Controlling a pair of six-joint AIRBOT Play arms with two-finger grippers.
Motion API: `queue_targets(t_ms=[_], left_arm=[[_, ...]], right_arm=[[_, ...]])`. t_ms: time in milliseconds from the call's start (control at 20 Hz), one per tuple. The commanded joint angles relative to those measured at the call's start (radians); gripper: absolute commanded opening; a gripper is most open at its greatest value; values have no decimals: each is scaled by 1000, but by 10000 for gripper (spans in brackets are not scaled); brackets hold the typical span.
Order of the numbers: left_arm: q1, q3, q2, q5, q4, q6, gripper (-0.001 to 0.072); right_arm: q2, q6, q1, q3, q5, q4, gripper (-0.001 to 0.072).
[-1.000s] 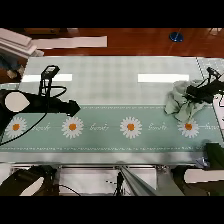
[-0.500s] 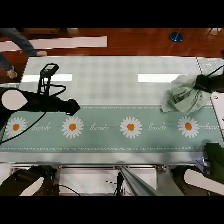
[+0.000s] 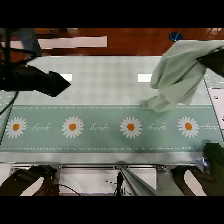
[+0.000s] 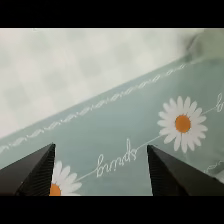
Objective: Fold the shirts.
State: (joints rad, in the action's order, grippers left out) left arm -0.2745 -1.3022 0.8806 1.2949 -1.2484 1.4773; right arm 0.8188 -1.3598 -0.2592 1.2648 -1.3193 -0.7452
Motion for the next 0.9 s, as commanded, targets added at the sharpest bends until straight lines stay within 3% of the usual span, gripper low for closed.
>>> queue_targets(t_ms=[0,200,250,300,400,450,550,650,850], left_arm=[[0,-80,-30,58,0,2,703],[0,-80,-49,178,8,32,672],[0,-80,-53,191,18,31,568],[0,-80,-58,193,30,31,514],[0,-80,-63,192,38,30,517],[0,-80,-63,192,38,30,524],[0,-80,-62,192,38,22,549],[0,-75,-62,192,37,8,713],[0,36,-61,191,39,-3,715]], right_arm=[[-45,-75,197,-2,-68,-31,22],[31,-160,534,-62,-31,-326,22],[66,-177,608,-97,-15,-338,22],[106,-182,683,-137,15,-324,22],[186,-180,825,-201,120,-318,23],[232,-181,889,-217,183,-339,67],[306,-180,947,-216,249,-357,459],[310,-182,927,-193,241,-392,488],[202,-186,756,-51,114,-559,496]])
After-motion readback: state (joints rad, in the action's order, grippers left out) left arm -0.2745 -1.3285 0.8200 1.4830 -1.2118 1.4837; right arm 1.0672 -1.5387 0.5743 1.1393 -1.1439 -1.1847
